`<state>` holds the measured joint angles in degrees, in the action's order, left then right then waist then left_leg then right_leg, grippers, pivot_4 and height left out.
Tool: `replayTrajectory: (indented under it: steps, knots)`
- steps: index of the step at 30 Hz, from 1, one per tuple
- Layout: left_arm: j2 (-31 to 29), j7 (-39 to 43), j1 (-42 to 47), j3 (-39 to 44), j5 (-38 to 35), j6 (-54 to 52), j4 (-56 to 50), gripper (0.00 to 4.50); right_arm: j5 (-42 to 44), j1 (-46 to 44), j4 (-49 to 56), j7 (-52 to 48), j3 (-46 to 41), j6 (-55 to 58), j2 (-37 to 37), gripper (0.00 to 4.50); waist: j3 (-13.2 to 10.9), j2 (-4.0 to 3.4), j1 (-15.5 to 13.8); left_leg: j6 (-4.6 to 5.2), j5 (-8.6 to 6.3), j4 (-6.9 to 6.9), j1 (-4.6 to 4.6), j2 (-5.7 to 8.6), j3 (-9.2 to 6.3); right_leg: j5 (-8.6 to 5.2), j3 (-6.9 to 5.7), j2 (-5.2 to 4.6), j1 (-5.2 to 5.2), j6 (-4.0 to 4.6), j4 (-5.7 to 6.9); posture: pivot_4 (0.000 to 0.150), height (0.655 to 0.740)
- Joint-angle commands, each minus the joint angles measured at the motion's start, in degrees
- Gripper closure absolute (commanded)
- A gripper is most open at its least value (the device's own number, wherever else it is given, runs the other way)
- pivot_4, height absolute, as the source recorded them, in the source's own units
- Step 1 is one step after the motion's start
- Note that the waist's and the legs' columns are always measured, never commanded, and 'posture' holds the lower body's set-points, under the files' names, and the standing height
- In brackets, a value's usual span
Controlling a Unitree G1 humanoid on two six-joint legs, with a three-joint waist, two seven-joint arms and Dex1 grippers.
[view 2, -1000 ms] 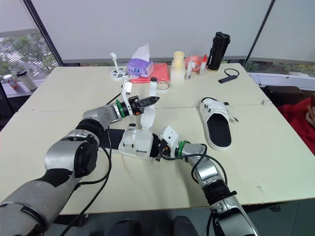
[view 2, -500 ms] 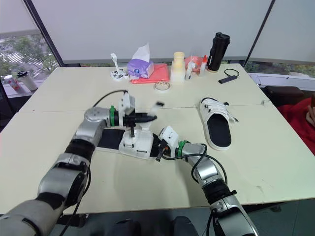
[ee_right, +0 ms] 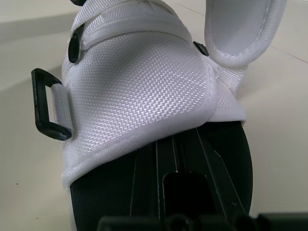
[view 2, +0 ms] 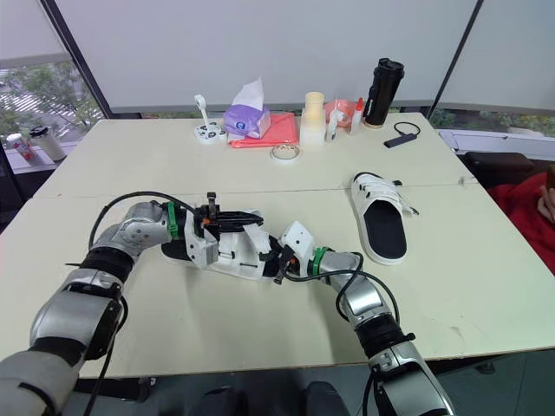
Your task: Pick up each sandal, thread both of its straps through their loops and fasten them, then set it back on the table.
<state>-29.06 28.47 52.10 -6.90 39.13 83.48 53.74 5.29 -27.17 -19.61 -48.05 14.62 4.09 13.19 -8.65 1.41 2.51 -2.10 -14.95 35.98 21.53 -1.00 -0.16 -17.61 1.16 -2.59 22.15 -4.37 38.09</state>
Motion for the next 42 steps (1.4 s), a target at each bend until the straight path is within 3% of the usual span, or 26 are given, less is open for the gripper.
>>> replayTrajectory:
  steps: [1, 3, 5, 8, 9, 12, 14, 15, 18, 21, 24, 32, 37, 42]
  knots:
    - [-2.85, -18.03, 2.18, -1.78, 14.55, -1.65, -4.17, 4.42, -2.55, 1.80, -4.11, -0.77, 3.20, 1.65, -0.38, 4.50, 0.00, 0.00, 0.01, 0.00, 0.00, 0.00, -0.01, 0.00, 0.00, 0.00, -0.01, 0.01, 0.01, 0.00, 0.01, 0.150, 0.7400]
    - [-5.29, -30.13, 2.39, -5.72, 23.14, -4.42, -6.67, 3.90, -2.63, 1.83, -4.19, -0.84, 3.23, 1.51, -0.32, 4.50, 0.00, 0.00, 0.02, 0.00, 0.00, -0.01, -0.01, 0.00, 0.00, 0.00, -0.01, 0.01, 0.01, 0.00, 0.02, 0.150, 0.7400]
    - [-7.30, -39.83, 3.15, -9.95, 28.67, -6.92, -7.10, 3.06, -2.68, 1.84, -4.26, -0.92, 3.26, 1.45, -0.27, 4.50, 0.00, 0.00, 0.01, 0.00, 0.00, -0.02, 0.00, -0.01, 0.01, 0.00, -0.02, 0.00, 0.01, -0.01, 0.02, 0.150, 0.7400]
    - [-9.52, -46.16, 4.27, -13.93, 30.02, -8.27, -4.89, 1.50, -2.73, 2.05, -4.32, -1.10, 3.37, 1.28, -0.17, 4.50, 0.00, 0.00, 0.01, 0.00, 0.00, -0.02, -0.01, 0.00, 0.02, 0.00, -0.05, -0.01, 0.01, -0.01, 0.02, 0.150, 0.7400]
    - [-9.98, -45.79, 4.52, -14.36, 28.12, -7.70, -3.16, 1.24, -2.76, 2.09, -4.37, -1.14, 3.42, 1.21, -0.17, 4.50, 0.00, 0.00, -0.01, 0.00, 0.00, -0.04, 0.00, 0.00, 0.03, 0.00, -0.05, -0.01, 0.02, -0.01, 0.02, 0.150, 0.7400]
    - [-9.85, -34.05, 4.96, -14.69, 14.20, -4.12, 6.34, 1.24, -2.77, 2.17, -4.60, -1.25, 3.44, 0.99, -0.16, 4.50, 0.00, -0.01, 0.05, 0.00, 0.00, -0.04, -0.01, -0.01, 0.05, 0.00, -0.08, -0.01, 0.02, -0.01, 0.02, 0.150, 0.7400]
    - [-9.48, -21.42, 4.47, -15.30, 2.71, -2.38, 12.43, 1.24, -2.78, 1.98, -5.08, -1.32, 3.41, 0.75, -0.19, 4.50, 0.00, -0.01, 0.05, 0.00, 0.00, -0.05, -0.02, -0.02, 0.11, -0.01, -0.10, 0.02, 0.05, -0.01, 0.02, 0.150, 0.7400]
    - [-9.54, -11.91, 2.10, -15.58, -7.02, -5.62, 10.81, 1.24, -2.82, 1.86, -5.36, -1.35, 3.45, 0.62, -0.25, 4.50, 0.00, -0.01, 0.07, 0.00, 0.00, -0.05, -0.01, -0.02, 0.12, -0.01, -0.12, 0.04, 0.07, -0.01, 0.02, 0.150, 0.7400]
    - [-12.62, 18.46, -9.76, -14.05, -40.76, -34.12, -12.18, 1.24, -2.90, 1.45, -6.13, -1.49, 3.55, 0.26, -0.51, 4.50, 0.00, -0.11, 0.49, 0.01, -0.01, -0.08, -0.08, -0.11, 0.27, -0.01, -0.11, -0.01, 0.07, 0.01, 0.04, 0.150, 0.7400]
    - [-16.70, 29.46, -16.24, -9.84, -56.43, -59.52, -29.45, 1.24, -2.94, 0.99, -6.98, -1.66, 3.63, -0.19, -0.74, 4.50, -0.02, -0.08, 0.69, 0.01, -0.01, -0.05, -0.03, -0.33, 0.25, -0.01, -0.10, 0.03, 0.08, 0.04, 0.05, 0.150, 0.7400]
    - [-19.56, 31.55, -18.71, -5.08, -64.47, -78.14, -38.93, 1.24, -3.02, 0.59, -7.86, -1.71, 3.75, -0.63, -1.06, 4.50, -0.02, -0.08, 0.62, 0.01, -0.01, -0.03, -0.07, -0.33, 0.18, -0.01, -0.11, 0.06, 0.00, 0.07, 0.04, 0.150, 0.7400]
    - [-24.56, 34.47, -24.86, 4.48, -78.61, -108.79, -57.36, 1.24, -3.08, 0.01, -9.10, -2.07, 3.71, -1.32, -1.36, 4.50, -0.03, -0.09, 1.37, 0.02, -0.02, -0.03, -0.11, -0.32, 0.09, -0.02, -0.08, 0.20, -0.04, 0.08, 0.03, 0.150, 0.7400]
    - [-29.28, 37.68, -36.27, 7.31, -78.83, -113.85, -65.11, 1.24, -3.18, -0.53, -10.05, -2.14, 3.45, -1.83, -1.35, 4.50, -0.04, -0.12, 1.46, 0.02, -0.02, -0.09, -0.12, -0.34, 0.07, -0.07, -0.03, 0.20, 0.00, 0.16, 0.03, 0.150, 0.7400]
    - [-27.35, 36.90, -44.07, 7.54, -74.92, -110.97, -67.66, 1.24, -3.19, -0.89, -10.59, -2.21, 3.47, -1.98, -1.58, 4.50, -0.04, -0.10, 1.28, 0.02, -0.02, -0.09, -0.14, -0.34, 0.07, -0.07, -0.05, 0.11, -0.02, 0.24, 0.02, 0.150, 0.7400]
